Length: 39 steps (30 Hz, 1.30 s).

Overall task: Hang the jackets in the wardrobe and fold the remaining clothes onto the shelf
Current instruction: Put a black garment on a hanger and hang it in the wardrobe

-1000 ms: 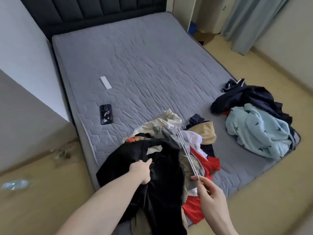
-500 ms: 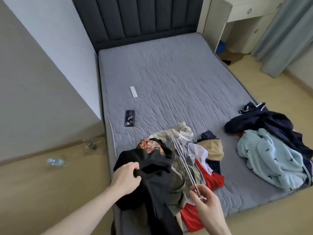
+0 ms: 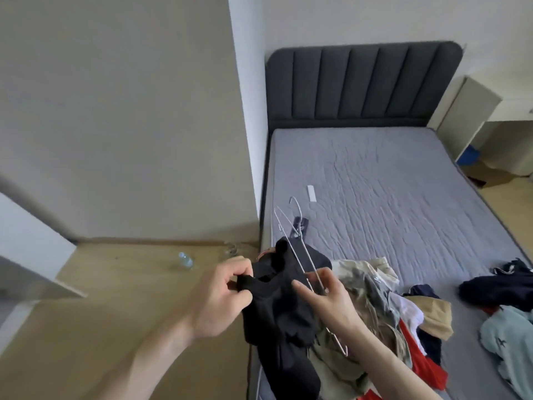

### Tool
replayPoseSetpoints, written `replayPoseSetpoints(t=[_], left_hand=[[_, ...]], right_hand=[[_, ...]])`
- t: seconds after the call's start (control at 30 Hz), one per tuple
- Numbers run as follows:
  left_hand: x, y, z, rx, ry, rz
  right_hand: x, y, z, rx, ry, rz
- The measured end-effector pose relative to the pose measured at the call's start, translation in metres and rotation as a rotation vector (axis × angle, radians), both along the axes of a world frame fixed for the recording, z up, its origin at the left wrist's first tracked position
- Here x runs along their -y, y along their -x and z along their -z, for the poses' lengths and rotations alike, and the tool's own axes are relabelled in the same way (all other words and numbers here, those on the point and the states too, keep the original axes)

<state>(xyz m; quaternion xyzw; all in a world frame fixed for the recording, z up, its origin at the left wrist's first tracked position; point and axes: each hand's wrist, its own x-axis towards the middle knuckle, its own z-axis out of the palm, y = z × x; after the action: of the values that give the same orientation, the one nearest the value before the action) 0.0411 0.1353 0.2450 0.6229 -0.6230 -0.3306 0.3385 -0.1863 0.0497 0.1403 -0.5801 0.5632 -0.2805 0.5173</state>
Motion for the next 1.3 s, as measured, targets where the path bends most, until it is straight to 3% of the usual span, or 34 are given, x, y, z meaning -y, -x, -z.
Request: replayPoseSetpoints(t=[0.17, 0.3, 0.37, 0.5, 0.63, 0.8, 0.9, 1.0, 1.17, 1.3], left_hand=[[-0.039, -0.052, -0.059, -0.066, 0.087, 0.069], [-0.061, -0.089, -0.077, -0.080, 0.122, 0.009], [-0.070, -0.108, -0.077, -0.026, 0.154, -0.081], [-0.088, -0.166, -0.066, 0.185, 0.196, -0.353], [-0.112, -0.223, -0.050, 0.414, 0.096, -0.572], [-0.136, -0.259, -0.033, 0.599, -0.030, -0.605], [-0.145, -0.282, -0.032, 0.617, -0.069, -0.656], [-0.148, -0.300, -0.038, 0.421, -0.194, -0.778], [-0.144, -0.302, -0.048, -0.276, -0.389, -0.736], [-0.129, -0.293, -0.054, -0.618, -0.303, -0.727]], right_hand=[[0.004, -0.091, -0.051, -0.020, -0.085, -0.038], [-0.004, -0.151, -0.070, 0.012, -0.233, -0.267], [-0.013, -0.172, -0.072, -0.041, -0.188, -0.314], [-0.030, -0.195, -0.081, 0.024, -0.080, -0.203], [-0.054, -0.212, -0.103, 0.065, 0.068, -0.245], [-0.071, -0.235, -0.129, 0.167, 0.163, -0.305], [-0.074, -0.241, -0.141, 0.179, 0.215, -0.333], [-0.072, -0.239, -0.152, 0.143, 0.246, -0.351], [-0.068, -0.237, -0.161, -0.013, 0.265, -0.427], [-0.061, -0.225, -0.157, -0.073, 0.274, -0.436]])
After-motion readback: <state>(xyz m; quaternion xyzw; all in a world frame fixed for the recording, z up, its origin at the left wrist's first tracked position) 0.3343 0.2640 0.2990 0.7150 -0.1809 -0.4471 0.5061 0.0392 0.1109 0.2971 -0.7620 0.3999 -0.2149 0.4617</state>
